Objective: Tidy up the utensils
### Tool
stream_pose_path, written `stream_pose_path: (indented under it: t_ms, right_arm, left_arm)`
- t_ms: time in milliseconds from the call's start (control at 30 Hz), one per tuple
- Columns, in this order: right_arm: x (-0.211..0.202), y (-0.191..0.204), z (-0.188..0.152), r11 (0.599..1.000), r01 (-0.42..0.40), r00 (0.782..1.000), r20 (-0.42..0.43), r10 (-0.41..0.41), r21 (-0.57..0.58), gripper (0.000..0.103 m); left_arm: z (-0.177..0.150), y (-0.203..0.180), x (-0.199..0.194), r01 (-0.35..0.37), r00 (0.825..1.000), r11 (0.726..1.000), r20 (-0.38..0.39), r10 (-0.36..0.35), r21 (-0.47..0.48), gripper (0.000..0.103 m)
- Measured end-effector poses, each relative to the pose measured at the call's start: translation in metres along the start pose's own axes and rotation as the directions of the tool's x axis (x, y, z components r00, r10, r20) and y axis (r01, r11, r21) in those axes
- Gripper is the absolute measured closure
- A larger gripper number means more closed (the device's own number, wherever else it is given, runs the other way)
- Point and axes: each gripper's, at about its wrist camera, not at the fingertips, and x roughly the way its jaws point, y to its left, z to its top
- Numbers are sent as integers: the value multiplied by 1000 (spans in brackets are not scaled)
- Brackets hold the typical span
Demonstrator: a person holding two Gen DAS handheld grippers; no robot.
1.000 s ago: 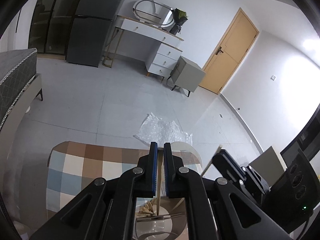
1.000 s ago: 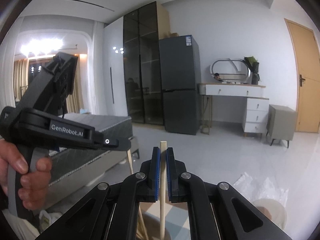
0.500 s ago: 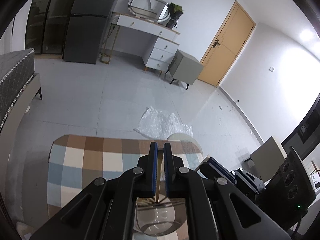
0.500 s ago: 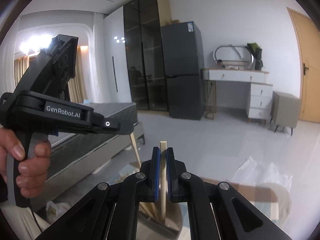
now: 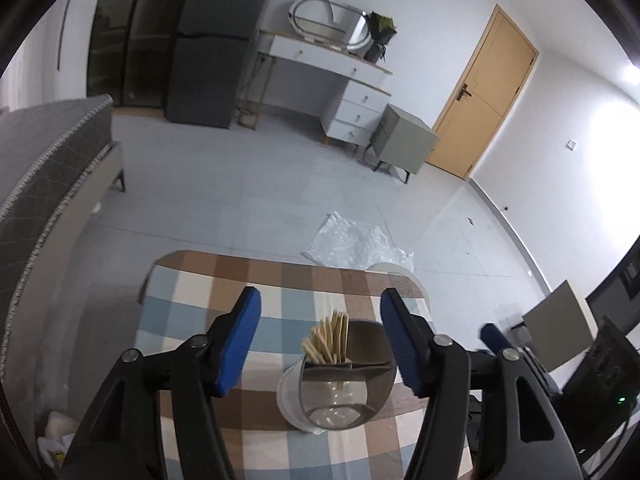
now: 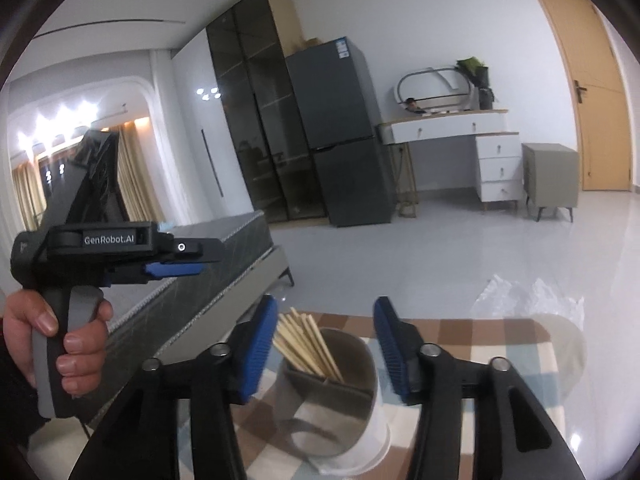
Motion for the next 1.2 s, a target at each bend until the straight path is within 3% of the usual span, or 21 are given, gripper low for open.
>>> stream_pose_path:
  t_ms: [167,300,567,867,1200]
  right_arm:
    - [-44,23,2,1000,3,999,54,-3,-4,21]
    - [-74,42,2,1000,22,996,90,-20,-21,19]
    - [-116,65,-3,999,51,986,158,-49,-9,1]
    - [-144,82,-22,991,130,973,198,-121,-33,0]
    - [-159,93,-41,986,164,968,200,-154,-32,0]
  left_arm:
    - [-16,-9,-42,-51,996,998,76,49,26,29]
    - [-28,-14,-66,-63,992,997,108,57,45,27]
    - [-59,-24,-95,-101,982,993,169,90,56,15]
    - [-88,-22,-113,-174,951,984,266,159,33,6]
    - [-108,-21,-118,-195,938,979,302,170,53,6]
